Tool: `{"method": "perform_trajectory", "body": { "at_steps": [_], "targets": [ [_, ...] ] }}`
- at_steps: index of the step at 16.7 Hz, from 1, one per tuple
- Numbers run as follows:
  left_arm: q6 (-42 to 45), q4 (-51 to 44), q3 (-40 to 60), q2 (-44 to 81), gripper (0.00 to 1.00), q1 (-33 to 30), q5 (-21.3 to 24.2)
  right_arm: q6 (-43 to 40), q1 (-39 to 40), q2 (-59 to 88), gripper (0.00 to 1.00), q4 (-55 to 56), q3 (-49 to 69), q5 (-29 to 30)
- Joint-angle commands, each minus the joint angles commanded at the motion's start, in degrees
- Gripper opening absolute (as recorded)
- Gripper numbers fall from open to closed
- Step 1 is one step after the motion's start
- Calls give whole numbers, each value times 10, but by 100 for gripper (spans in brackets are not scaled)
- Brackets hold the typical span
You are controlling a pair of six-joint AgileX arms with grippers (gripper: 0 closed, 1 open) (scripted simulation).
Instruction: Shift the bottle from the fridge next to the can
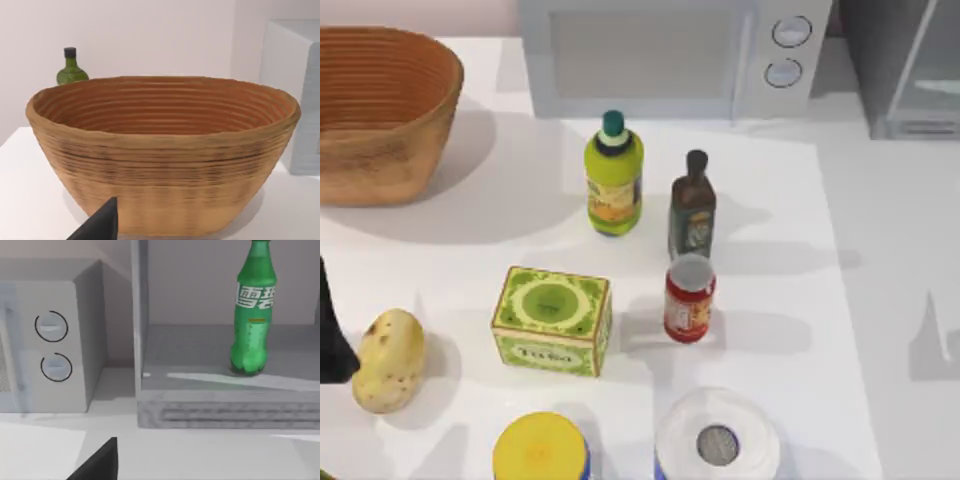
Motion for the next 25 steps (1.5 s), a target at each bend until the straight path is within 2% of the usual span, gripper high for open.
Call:
{"method": "perform_trajectory", "body": {
  "at_steps": [5,9,13,21,25],
  "targets": [
    [0,0,0,0,100,0,0,0,-7,36,100,29,26,-3],
    [0,0,0,0,100,0,0,1,-25,169,100,121,106,-16],
    [0,0,0,0,100,0,0,3,-47,397,100,245,214,-38],
    [0,0,0,0,100,0,0,7,-95,960,100,503,440,-81],
    [0,0,0,0,100,0,0,8,-114,1145,100,602,528,-96]
  ]
}}
